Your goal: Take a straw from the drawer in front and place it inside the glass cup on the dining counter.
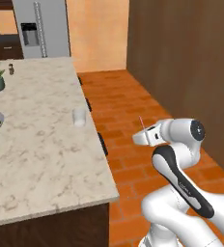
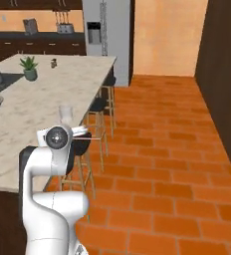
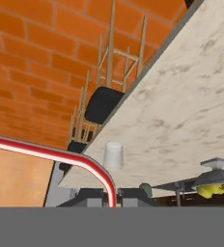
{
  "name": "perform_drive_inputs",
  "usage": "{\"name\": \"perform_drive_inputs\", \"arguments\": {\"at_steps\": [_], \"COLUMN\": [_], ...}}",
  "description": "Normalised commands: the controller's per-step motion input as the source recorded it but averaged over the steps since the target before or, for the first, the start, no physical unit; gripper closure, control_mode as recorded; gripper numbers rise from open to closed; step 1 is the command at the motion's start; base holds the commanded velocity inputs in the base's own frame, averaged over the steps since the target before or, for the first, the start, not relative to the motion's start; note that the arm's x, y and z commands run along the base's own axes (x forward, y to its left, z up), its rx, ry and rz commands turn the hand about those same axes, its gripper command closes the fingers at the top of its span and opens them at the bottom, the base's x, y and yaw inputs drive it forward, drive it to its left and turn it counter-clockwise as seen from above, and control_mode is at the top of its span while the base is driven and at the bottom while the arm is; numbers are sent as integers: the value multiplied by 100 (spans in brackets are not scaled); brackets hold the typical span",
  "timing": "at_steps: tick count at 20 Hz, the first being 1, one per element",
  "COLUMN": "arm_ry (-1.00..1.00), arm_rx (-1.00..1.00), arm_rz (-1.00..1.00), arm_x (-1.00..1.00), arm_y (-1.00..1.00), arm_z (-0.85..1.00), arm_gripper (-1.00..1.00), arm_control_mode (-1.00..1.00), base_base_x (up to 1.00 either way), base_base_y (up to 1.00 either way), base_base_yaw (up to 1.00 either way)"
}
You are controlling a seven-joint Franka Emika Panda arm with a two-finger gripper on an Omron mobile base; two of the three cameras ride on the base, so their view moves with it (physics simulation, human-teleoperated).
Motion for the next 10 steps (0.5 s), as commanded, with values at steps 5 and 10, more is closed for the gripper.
{"name": "perform_drive_inputs", "arguments": {"at_steps": [5, 10], "arm_ry": [0, 0], "arm_rx": [0, 0], "arm_rz": [0, 0], "arm_x": [0, 0], "arm_y": [0, 0], "arm_z": [0, 0], "arm_gripper": [100, 100], "arm_control_mode": [100, 100], "base_base_x": [55, 59], "base_base_y": [-49, -45], "base_base_yaw": [76, 75]}}
